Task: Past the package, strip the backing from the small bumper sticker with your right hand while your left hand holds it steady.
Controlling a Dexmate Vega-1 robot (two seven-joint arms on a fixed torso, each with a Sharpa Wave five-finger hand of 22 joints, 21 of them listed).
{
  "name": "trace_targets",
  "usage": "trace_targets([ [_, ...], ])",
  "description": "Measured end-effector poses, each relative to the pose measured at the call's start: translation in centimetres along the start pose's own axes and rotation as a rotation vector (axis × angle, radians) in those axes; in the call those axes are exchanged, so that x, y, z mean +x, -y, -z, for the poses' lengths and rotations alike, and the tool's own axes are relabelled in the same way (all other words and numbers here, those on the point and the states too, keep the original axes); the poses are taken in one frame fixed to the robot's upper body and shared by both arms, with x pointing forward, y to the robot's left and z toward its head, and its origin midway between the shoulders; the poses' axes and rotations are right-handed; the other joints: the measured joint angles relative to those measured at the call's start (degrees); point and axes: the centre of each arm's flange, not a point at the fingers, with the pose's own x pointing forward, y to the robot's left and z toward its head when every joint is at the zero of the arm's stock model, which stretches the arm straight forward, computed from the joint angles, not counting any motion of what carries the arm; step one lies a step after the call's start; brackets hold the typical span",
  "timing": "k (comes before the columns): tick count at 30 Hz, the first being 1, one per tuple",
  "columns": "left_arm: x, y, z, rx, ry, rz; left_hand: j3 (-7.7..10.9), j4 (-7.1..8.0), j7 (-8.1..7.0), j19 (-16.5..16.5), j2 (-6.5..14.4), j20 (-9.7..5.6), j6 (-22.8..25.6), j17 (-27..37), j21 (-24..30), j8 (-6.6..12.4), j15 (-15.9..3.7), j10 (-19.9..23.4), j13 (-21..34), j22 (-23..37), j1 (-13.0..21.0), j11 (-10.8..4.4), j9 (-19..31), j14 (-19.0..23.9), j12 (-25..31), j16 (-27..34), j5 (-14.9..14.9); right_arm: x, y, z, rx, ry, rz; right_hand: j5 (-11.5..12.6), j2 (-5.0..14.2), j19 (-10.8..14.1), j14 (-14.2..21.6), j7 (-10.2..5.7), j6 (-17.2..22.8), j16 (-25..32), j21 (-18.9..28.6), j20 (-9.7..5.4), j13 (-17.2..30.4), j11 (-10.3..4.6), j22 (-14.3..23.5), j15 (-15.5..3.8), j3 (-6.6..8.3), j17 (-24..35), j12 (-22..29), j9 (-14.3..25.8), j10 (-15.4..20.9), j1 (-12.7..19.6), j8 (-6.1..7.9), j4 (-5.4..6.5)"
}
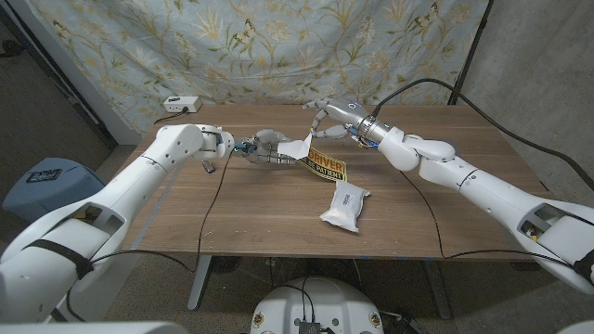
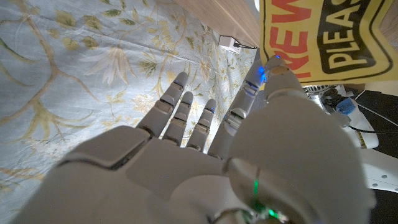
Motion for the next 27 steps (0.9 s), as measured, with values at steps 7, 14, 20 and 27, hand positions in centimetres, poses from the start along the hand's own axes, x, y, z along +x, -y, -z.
trace_targets([
  [7,-0.22,-0.19,0.07,0.002,0.001,-0.002,0.06,0.41,0.0,0.0,0.0,0.0,0.0,0.0,0.4,0.22,0.0,0.0,0.26,0.0,0.0,0.0,0.48,0.01,0.0,-0.44,-0.33,-0.35,0.38,0.1,-0.015,-0.001,0.001,0.23,0.0,0.0,0.0,0.0,0.0,0.0,0.0,0.0,0.0,0.0,0.0,0.0,0.0,0.0,0.0,0.03,0.0,0.0,-0.01,0.0],
  [14,-0.23,-0.17,0.07,0.003,0.001,0.0,0.06,0.4,0.3,-0.45,0.0,0.17,-0.3,0.0,0.45,0.44,0.21,-0.31,0.31,-0.01,0.0,0.32,1.02,-0.2,-0.22,-0.44,-0.5,-0.6,0.71,0.05,-0.02,0.001,0.005,0.23,0.0,0.0,0.1,-0.14,0.14,0.0,0.0,0.0,0.0,0.0,0.0,0.1,-0.16,0.0,0.0,0.03,0.0,0.0,-0.11,0.16],
  [20,-0.28,-0.25,0.06,0.009,-0.001,0.0,0.06,0.4,0.3,-0.61,-0.22,0.01,-0.3,-0.01,0.45,0.87,0.41,-0.3,0.53,-0.01,0.22,0.32,1.29,-0.4,-0.22,-0.44,-0.54,-0.76,0.86,0.11,-0.039,0.0,-0.006,0.23,-0.01,0.0,0.1,-0.22,0.23,0.0,0.0,0.0,0.0,0.31,0.0,0.1,-0.16,0.0,0.0,0.02,0.31,-0.01,0.12,0.16],
  [27,-0.23,-0.34,-0.07,0.011,-0.002,0.002,0.06,0.4,0.0,-0.61,-0.22,0.01,-0.59,-0.01,0.45,1.31,0.41,-0.3,0.79,-0.01,0.22,0.32,1.82,-0.4,-0.43,-0.44,-0.55,-0.84,0.97,0.13,-0.048,0.002,-0.011,0.22,-0.01,-0.01,0.1,-0.22,0.23,-0.2,0.0,0.0,0.0,0.31,0.0,0.1,-0.16,0.0,0.0,0.0,0.31,0.0,0.13,0.16],
])
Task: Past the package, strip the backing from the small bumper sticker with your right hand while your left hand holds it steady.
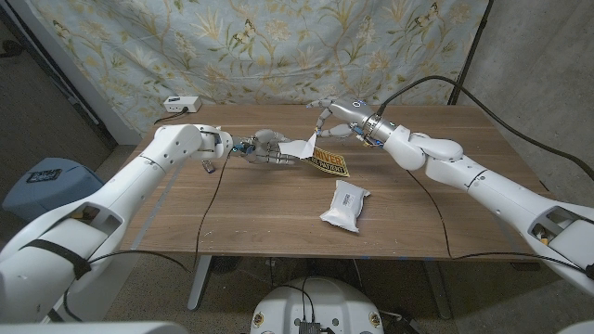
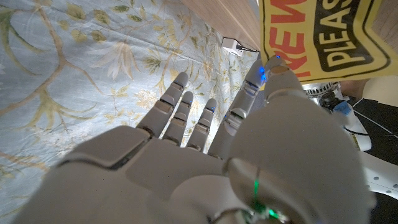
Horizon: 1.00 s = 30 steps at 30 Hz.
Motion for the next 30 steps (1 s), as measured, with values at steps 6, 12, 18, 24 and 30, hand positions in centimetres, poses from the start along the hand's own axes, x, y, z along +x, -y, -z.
trace_targets([
  [6,0.1,-0.2,-0.2,0.004,-0.006,0.012,0.0,0.0,-0.01,-0.23,0.0,0.23,-0.01,0.0,0.0,0.41,0.46,-0.51,0.0,0.0,0.0,0.51,0.43,-0.47,-0.21,0.0,-0.21,-0.1,0.1,0.1,-0.01,0.004,-0.008,0.0,0.0,0.0,0.0,0.0,0.0,0.0,0.0,0.0,0.0,0.0,0.0,0.0,0.0,0.0,0.0,-0.02,0.0,0.0,-0.01,0.0],
  [12,0.1,-0.5,-0.3,0.002,-0.023,0.024,0.0,0.0,-0.01,-0.71,0.0,0.71,-0.01,-0.01,0.0,0.46,0.81,-0.62,0.27,0.0,0.0,0.62,0.8,-0.82,-0.21,-0.4,-0.21,-0.2,0.3,0.1,-0.02,0.017,-0.013,-0.01,0.0,0.0,0.0,0.01,-0.01,0.0,0.0,0.0,0.0,0.0,0.0,0.0,0.0,0.0,0.0,-0.01,0.0,0.0,-0.02,0.0],
  [18,0.1,-1.1,-0.6,0.001,-0.036,0.023,0.0,-0.01,-0.06,-1.02,0.29,1.02,-0.58,-0.01,0.0,0.85,1.04,-1.03,0.53,0.0,0.29,1.03,1.35,-1.04,-0.64,-0.4,-0.42,-0.2,0.5,0.0,-0.029,0.028,-0.018,-0.01,0.0,0.0,0.0,0.01,-0.01,0.02,0.0,0.0,0.0,0.0,0.0,0.0,0.0,0.0,0.0,0.01,0.0,0.0,-0.03,0.0],
  [24,0.0,-1.5,-0.6,0.008,-0.067,0.053,0.0,-0.01,-0.01,-1.47,0.29,1.02,-0.63,-0.01,0.0,1.29,1.54,-1.63,0.53,0.21,0.29,1.63,1.7,-1.54,-0.85,-0.4,-0.42,-0.3,0.9,0.1,-0.046,0.04,-0.024,0.22,0.0,0.0,0.0,0.02,-0.02,-0.2,0.0,0.0,0.0,0.0,0.0,0.0,0.0,0.0,0.0,0.03,0.0,0.0,-0.08,0.0],
  [30,0.0,-1.4,-0.4,0.014,-0.082,0.084,0.01,-0.01,-0.01,-1.53,0.29,1.12,-0.63,-0.01,0.0,1.3,1.43,-1.85,0.8,0.27,0.28,1.86,2.09,-1.85,-1.07,-0.4,-0.41,-0.4,1.3,0.1,-0.054,0.044,-0.022,0.22,0.0,0.0,0.0,0.03,-0.03,-0.2,0.0,0.0,0.0,0.0,0.0,0.0,0.0,0.08,0.0,0.03,0.0,0.0,-0.12,0.0],
])
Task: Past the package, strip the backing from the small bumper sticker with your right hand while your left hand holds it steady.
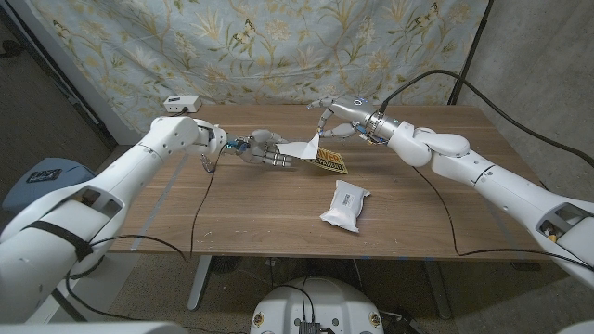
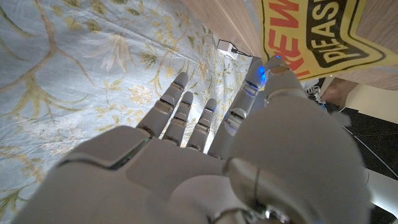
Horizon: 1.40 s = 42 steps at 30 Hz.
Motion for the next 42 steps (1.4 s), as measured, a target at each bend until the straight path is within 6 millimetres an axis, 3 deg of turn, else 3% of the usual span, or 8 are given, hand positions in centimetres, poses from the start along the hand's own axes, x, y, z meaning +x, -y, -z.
trace_targets([
  [20,-0.1,-2.5,0.3,-0.014,-0.08,-0.001,-0.08,0.08,-0.1,-0.93,0.24,0.51,-0.52,0.29,0.0,0.59,0.72,-0.91,0.26,-0.01,0.24,0.49,1.06,-0.72,-0.23,0.0,-0.2,-0.8,0.2,0.1,-0.02,0.001,-0.033,-0.05,0.0,0.0,0.0,-0.14,0.14,0.01,-0.38,0.0,0.0,0.0,0.0,0.0,-0.16,0.2,-0.03,-0.03,0.0,0.0,-0.19,0.16],
  [42,0.5,-3.8,0.2,0.007,-0.129,0.023,-0.08,0.08,-0.2,-1.76,0.24,0.73,-1.02,0.28,0.0,0.88,1.22,-1.42,0.79,-0.02,0.24,1.01,1.37,-1.84,-0.84,0.0,-0.42,-1.1,0.5,0.9,-0.022,-0.003,-0.062,0.23,0.0,0.0,0.0,-0.12,0.12,-0.21,-0.34,0.0,0.0,0.0,0.0,0.0,-0.16,0.19,-0.19,0.0,0.0,0.0,-0.37,0.16],
])
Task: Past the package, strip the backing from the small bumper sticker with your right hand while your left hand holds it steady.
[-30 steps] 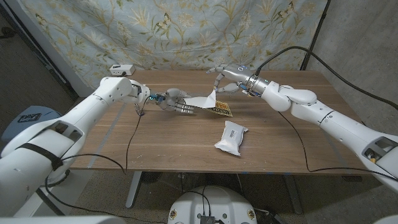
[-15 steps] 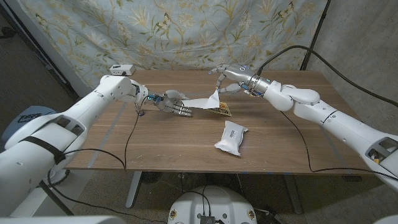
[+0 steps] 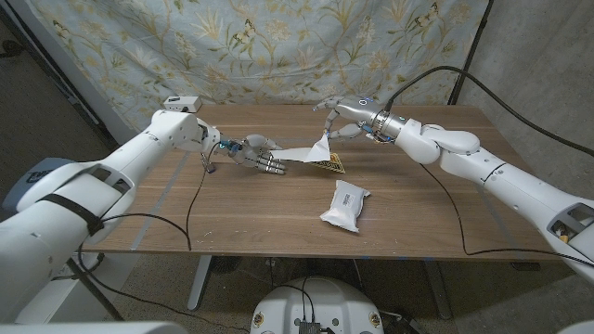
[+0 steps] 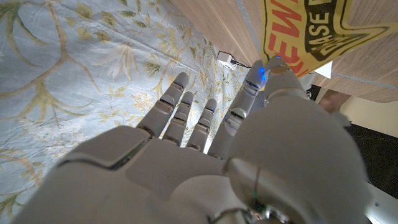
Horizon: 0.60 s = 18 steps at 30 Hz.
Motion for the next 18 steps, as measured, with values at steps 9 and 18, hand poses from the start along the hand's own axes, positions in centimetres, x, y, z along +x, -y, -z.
trace_targets([
  [9,0.14,-0.4,-0.03,0.009,-0.011,0.013,0.0,0.0,0.0,-0.5,0.0,0.5,0.0,0.0,0.0,0.0,0.32,-0.22,0.0,0.0,0.0,0.22,0.25,-0.72,-0.27,-0.49,0.0,-0.09,0.32,0.31,0.003,-0.007,-0.007,-0.01,0.0,0.0,0.0,0.0,-0.01,-0.22,0.0,0.0,0.0,0.0,0.0,0.0,0.0,0.0,0.0,0.0,0.0,0.0,-0.16,0.0],
  [18,-0.02,-0.89,0.23,0.008,-0.022,0.016,0.0,0.0,0.0,-1.1,0.0,0.5,0.0,0.0,0.01,0.33,0.62,-0.31,0.26,-0.01,0.0,0.31,0.26,-1.03,-0.27,-0.49,0.0,-0.27,0.79,0.54,-0.001,-0.016,-0.011,0.22,0.0,0.0,0.0,0.01,-0.01,-0.22,0.0,0.0,0.0,0.0,0.0,0.0,0.0,-0.01,0.0,-0.01,0.0,0.0,0.03,0.0],
])
